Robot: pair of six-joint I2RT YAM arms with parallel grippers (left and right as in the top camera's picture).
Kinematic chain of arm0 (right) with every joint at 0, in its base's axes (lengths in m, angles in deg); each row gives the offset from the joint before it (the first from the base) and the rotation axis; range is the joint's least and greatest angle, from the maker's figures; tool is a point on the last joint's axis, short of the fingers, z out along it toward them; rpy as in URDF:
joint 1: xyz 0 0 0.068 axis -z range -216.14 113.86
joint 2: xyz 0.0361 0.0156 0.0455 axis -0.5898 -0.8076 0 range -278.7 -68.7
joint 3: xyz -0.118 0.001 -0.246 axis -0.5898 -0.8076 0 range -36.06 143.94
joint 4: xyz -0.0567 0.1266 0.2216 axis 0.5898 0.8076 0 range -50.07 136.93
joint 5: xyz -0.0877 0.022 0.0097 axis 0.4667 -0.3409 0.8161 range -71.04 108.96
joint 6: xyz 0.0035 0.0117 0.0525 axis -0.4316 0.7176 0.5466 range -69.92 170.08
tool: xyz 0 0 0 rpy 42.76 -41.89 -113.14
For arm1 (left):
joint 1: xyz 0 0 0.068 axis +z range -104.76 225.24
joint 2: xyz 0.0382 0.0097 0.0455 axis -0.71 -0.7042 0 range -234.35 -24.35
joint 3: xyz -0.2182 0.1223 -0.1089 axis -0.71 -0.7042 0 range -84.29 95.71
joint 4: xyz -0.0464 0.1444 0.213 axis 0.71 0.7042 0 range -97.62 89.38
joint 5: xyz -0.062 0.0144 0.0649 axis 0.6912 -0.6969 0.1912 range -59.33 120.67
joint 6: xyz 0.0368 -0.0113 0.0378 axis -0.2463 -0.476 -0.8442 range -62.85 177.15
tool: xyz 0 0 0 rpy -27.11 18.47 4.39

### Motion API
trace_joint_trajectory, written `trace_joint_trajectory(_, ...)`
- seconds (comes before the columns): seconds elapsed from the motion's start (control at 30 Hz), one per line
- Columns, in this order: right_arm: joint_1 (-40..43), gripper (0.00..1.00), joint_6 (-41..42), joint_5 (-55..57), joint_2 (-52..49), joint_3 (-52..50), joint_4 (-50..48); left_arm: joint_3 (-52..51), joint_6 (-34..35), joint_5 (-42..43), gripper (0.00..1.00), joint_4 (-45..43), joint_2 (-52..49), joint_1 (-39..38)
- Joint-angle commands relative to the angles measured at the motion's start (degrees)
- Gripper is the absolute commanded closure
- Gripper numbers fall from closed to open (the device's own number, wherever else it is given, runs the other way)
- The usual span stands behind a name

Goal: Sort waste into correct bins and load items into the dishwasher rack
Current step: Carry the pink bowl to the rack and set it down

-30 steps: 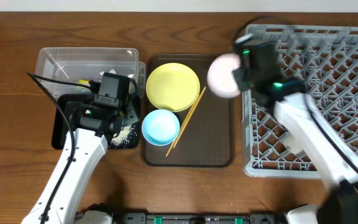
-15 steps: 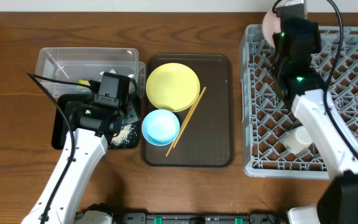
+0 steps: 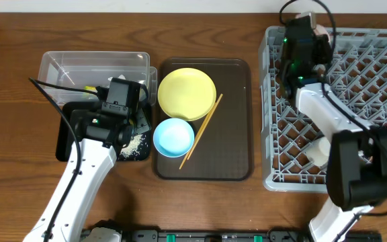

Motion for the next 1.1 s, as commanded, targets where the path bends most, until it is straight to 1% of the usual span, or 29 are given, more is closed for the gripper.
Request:
trace_joint_trajectory(0.0, -0.92, 0.99, -0.37, 2.47, -2.05, 0.31, -0.04, 0.31, 0.55, -1.14, 0.36, 0.17, 0.2, 0.37)
trace_joint_trajectory(0.47, -3.85, 0.99, 0.11, 2.91, -3.21, 0.31, 1.18, 0.31, 0.52, -0.9, 0.36, 0.2, 0.2, 0.37)
trace_joint_trajectory(0.6, -4.85, 0.99, 2.29, 3.37, -3.19, 0.31, 3.96, 0.31, 0.52, -0.9, 0.36, 0.17, 0.2, 0.37)
trace_joint_trajectory(0.67, -5.53, 0.99, 4.9, 3.54, -2.95, 0.31, 6.01, 0.31, 0.55, -0.9, 0.36, 0.2, 0.2, 0.37)
trace_joint_trajectory(0.73, -6.21, 0.98, 9.77, 3.41, -2.27, 0.31, 8.98, 0.31, 0.52, -0.9, 0.36, 0.2, 0.2, 0.37)
trace_joint_trajectory(0.83, -6.93, 0.89, 16.5, -0.63, -0.59, 0.31, 14.56, 0.31, 0.52, -0.9, 0.36, 0.2, 0.2, 0.37)
trace_joint_trajectory(0.97, -7.67, 0.81, 22.93, -5.35, 2.21, 0.31, 22.23, 0.31, 0.52, -0.92, 0.36, 0.17, 0.2, 0.39)
trace_joint_trajectory(1.07, -7.67, 0.64, 26.99, -9.01, 4.96, 0.31, 27.63, 0.31, 0.55, -0.9, 0.36, 0.17, 0.2, 0.37)
